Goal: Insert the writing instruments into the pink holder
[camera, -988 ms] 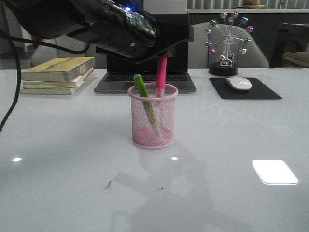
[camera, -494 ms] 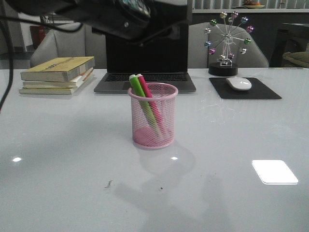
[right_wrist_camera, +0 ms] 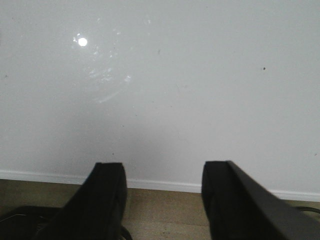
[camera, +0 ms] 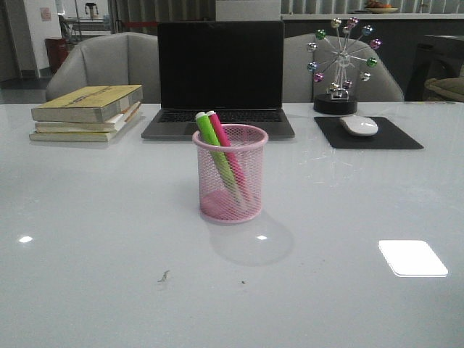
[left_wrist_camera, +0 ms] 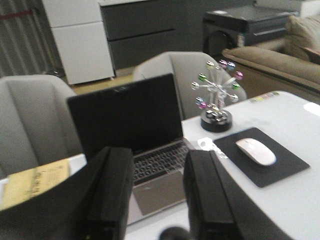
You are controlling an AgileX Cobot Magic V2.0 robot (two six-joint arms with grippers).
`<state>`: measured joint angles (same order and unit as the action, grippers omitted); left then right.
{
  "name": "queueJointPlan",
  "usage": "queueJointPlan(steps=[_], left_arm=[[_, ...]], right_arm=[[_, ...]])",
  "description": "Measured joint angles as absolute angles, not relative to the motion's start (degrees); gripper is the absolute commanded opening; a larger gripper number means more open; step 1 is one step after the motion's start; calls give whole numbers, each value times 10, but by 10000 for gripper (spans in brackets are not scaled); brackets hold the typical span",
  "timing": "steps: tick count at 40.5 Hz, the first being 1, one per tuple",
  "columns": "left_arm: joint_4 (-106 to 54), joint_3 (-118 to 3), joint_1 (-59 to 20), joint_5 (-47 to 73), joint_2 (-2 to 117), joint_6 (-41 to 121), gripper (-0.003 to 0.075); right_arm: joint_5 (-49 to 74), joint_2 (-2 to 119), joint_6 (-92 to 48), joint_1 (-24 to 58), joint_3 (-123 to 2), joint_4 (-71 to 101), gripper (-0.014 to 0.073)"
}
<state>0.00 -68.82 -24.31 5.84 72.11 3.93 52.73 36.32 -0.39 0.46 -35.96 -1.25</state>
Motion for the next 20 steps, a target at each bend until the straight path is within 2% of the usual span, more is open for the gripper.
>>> queueJointPlan(steps=[12,20], left_arm=[[23,-679,-97,213,580,39,320],[26,-589,-34,234,491,39,320]], right_arm=[[523,363,-4,5,-360,-13,455],[514,363,-4,5,-360,-13,455]])
